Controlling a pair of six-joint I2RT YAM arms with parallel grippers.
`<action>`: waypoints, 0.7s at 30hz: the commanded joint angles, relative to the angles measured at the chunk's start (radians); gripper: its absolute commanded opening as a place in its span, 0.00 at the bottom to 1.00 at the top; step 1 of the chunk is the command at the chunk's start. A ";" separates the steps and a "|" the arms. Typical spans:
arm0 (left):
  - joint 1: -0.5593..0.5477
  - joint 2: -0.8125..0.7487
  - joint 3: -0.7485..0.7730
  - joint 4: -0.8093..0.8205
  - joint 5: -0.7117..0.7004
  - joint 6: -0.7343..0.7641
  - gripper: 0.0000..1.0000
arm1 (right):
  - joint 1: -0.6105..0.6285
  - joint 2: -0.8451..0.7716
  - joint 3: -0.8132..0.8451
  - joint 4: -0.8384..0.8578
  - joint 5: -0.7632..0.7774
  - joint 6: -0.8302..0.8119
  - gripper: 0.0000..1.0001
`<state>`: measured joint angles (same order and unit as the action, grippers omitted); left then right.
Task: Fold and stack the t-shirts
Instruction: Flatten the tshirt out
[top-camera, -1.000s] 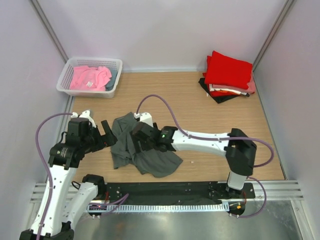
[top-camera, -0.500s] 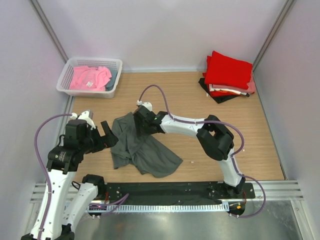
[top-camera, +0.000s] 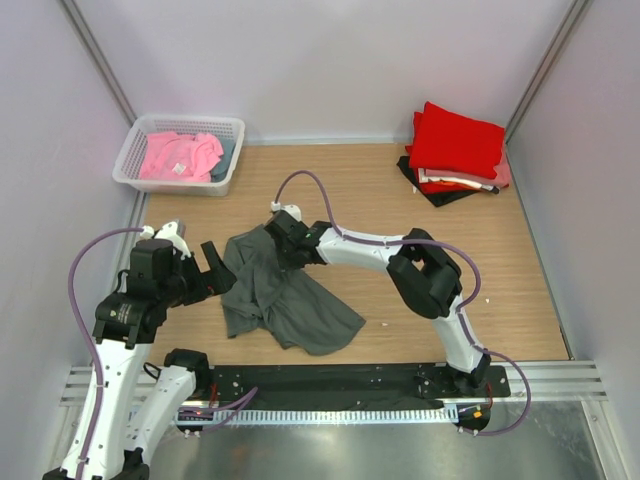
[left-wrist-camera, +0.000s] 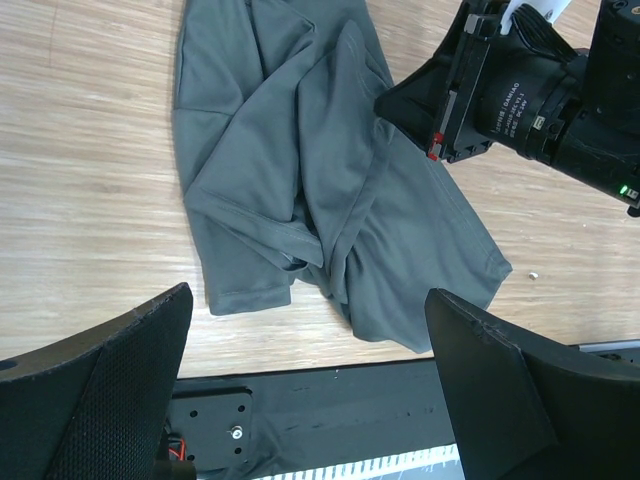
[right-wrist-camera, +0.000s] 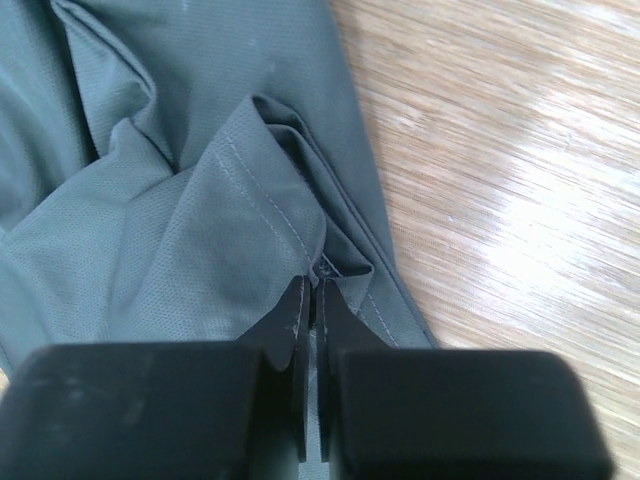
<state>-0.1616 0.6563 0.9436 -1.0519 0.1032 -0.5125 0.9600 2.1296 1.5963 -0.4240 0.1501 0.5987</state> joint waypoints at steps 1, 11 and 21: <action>0.005 -0.009 -0.003 0.030 0.021 0.012 0.99 | -0.007 -0.013 0.040 -0.021 0.020 -0.014 0.01; 0.007 -0.012 -0.006 0.030 0.021 0.011 0.98 | -0.055 -0.185 0.463 -0.330 0.183 -0.112 0.01; 0.007 -0.007 -0.009 0.041 0.068 0.015 0.93 | -0.158 -0.807 0.076 -0.530 0.540 0.047 0.02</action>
<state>-0.1616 0.6502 0.9413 -1.0504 0.1104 -0.5140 0.8051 1.4380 1.8172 -0.8047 0.5270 0.5621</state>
